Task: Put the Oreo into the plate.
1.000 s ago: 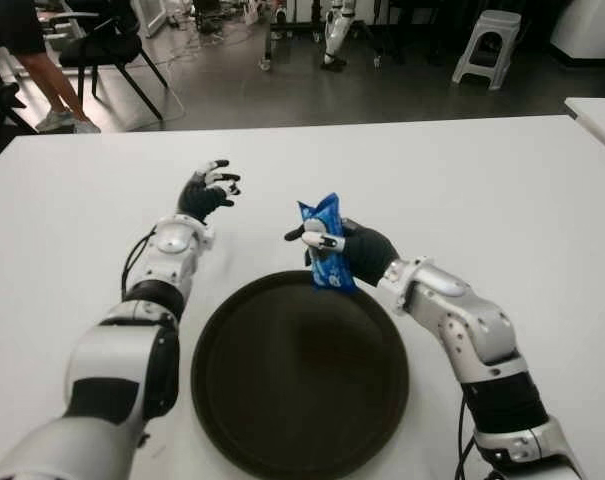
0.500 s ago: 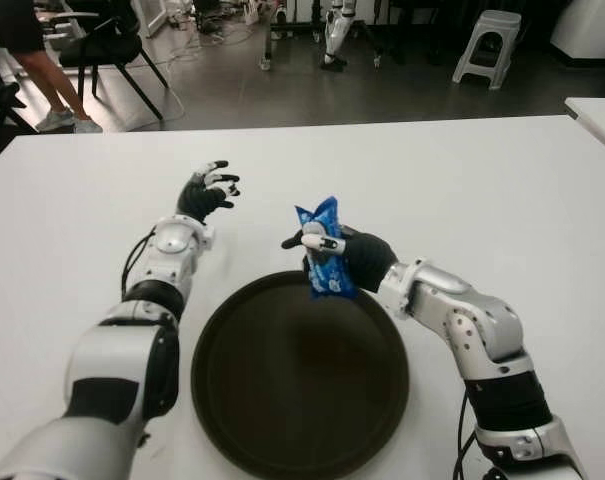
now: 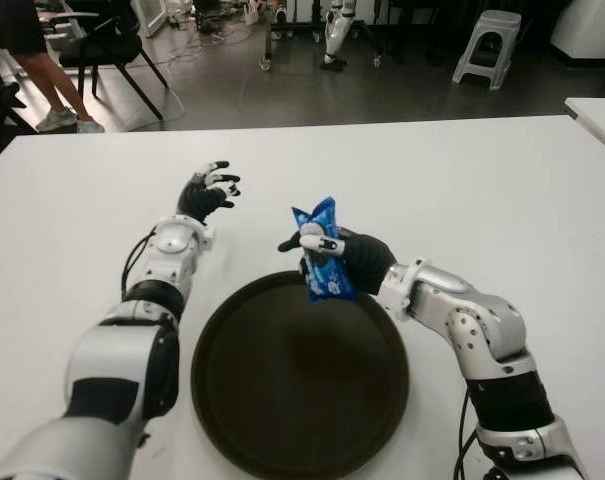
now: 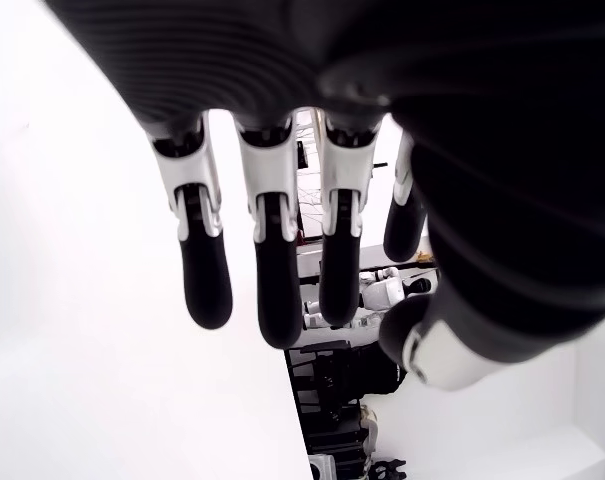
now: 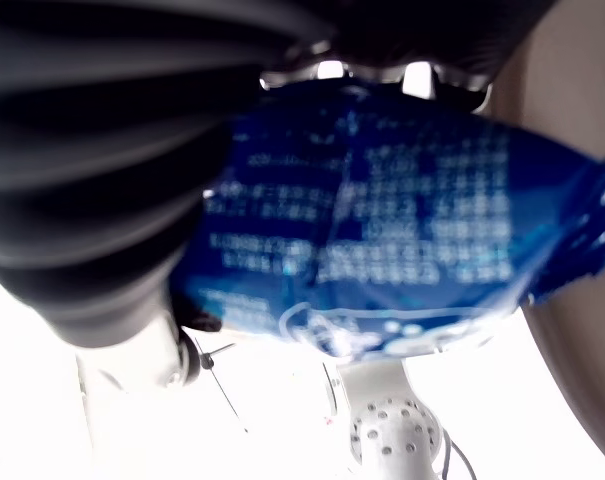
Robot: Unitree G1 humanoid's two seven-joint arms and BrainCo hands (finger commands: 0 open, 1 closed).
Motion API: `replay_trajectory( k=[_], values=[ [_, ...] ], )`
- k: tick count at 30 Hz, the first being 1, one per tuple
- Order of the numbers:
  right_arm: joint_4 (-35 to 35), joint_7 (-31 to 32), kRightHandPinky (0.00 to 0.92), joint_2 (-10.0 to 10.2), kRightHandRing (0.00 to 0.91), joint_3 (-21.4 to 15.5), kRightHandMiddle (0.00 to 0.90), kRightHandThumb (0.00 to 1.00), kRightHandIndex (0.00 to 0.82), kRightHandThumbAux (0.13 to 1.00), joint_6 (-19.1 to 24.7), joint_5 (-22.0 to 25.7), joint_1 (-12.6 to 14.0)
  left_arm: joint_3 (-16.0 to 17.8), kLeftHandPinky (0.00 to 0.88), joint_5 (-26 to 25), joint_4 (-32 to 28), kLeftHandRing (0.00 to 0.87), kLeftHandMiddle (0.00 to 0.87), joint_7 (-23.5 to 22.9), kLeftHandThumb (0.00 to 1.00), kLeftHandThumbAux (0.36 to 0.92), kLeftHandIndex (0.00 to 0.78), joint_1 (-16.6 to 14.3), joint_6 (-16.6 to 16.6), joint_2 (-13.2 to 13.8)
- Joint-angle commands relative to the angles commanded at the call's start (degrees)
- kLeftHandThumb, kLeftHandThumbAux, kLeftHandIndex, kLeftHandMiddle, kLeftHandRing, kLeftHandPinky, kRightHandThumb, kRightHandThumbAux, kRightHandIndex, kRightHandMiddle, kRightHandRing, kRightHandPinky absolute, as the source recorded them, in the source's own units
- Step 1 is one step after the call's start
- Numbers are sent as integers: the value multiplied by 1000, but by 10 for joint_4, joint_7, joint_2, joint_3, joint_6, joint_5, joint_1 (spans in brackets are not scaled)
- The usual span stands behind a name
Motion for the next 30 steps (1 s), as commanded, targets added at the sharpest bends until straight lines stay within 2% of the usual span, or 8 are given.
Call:
replay_trajectory(
  k=[9, 18, 30],
  values=[
    [4, -4, 800, -10, 763, 32, 747, 699, 429, 728, 1, -24, 6, 0, 399, 0, 0, 348, 317, 0, 111, 714, 182, -1, 3, -1],
    [5, -4, 789, -19, 768, 44, 745, 704, 431, 726, 21, -33, 2, 0, 385, -1, 0, 337, 312, 4, 124, 732, 181, -1, 1, -3],
    [7, 4, 800, -21, 780, 55, 740, 705, 430, 727, 33, -31, 1, 4, 405, -6, -1, 351, 315, 2, 126, 720, 182, -1, 1, -4]
  ],
)
